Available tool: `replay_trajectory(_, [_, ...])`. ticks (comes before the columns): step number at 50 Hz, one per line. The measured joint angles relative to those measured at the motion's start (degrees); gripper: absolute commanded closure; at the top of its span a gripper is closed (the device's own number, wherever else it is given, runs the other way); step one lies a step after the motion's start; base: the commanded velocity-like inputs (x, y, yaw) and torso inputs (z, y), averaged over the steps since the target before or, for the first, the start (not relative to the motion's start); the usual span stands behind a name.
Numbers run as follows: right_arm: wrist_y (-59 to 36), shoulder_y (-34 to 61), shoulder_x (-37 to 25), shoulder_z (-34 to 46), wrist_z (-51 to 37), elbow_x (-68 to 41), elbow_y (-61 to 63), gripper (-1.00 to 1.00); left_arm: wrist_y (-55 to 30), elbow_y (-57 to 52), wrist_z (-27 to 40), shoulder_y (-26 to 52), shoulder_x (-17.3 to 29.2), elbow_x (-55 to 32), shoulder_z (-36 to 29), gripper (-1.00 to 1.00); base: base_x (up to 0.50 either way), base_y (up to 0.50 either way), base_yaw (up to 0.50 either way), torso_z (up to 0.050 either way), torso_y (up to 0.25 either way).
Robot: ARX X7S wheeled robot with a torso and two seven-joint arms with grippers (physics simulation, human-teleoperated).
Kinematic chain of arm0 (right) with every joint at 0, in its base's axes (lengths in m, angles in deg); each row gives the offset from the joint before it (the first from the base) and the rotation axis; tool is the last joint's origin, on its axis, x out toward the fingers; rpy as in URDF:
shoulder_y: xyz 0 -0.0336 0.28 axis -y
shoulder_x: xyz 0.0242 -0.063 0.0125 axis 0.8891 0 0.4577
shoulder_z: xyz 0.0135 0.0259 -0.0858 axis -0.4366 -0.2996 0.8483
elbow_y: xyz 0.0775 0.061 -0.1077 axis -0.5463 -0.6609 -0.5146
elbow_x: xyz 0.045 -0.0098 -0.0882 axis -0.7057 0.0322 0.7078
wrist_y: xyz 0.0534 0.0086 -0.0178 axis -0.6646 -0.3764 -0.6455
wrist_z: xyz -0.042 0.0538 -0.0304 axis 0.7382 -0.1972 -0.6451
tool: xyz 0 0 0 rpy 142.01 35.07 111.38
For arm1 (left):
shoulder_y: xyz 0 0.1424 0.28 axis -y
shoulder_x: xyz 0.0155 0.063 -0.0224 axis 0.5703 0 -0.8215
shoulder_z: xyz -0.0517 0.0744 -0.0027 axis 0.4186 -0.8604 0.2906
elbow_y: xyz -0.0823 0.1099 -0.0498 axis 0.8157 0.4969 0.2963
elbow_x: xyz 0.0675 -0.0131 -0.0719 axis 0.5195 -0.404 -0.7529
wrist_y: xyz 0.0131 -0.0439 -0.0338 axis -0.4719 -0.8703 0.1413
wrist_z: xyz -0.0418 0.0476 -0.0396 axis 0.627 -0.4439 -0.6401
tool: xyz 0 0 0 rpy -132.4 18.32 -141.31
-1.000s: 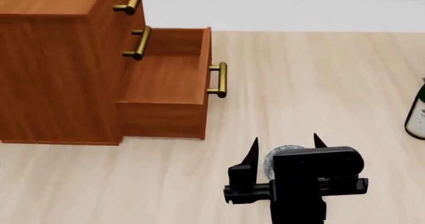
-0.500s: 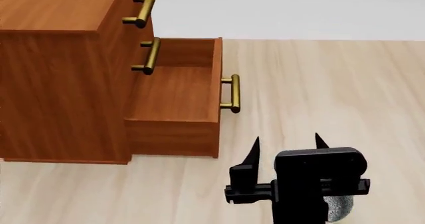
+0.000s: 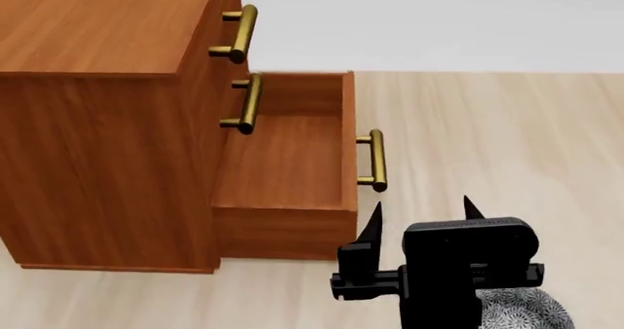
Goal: Close the bottom drawer of the cabinet and open the top drawer.
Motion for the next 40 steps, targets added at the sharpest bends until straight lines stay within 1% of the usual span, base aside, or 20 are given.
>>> replay_trajectory(19, [-0.28,-0.04,-0.32,-0.59,-0.12,-1.48,0.63,-1.00,0.32,0.04,0.43,-0.17,0.53,-0.25,-0.55,-1.00,0.19,0.17,0.00,0.000,0.001])
replay_trajectory(40, [-0.99,-0.11,-0.97,-2.22,-0.37,-3.53,1.76,-1.00,0.62,0.15,0.95,-0.31,1.02,-0.56,-1.02,-1.00,0.26,0.01,0.00,0.000,0.000])
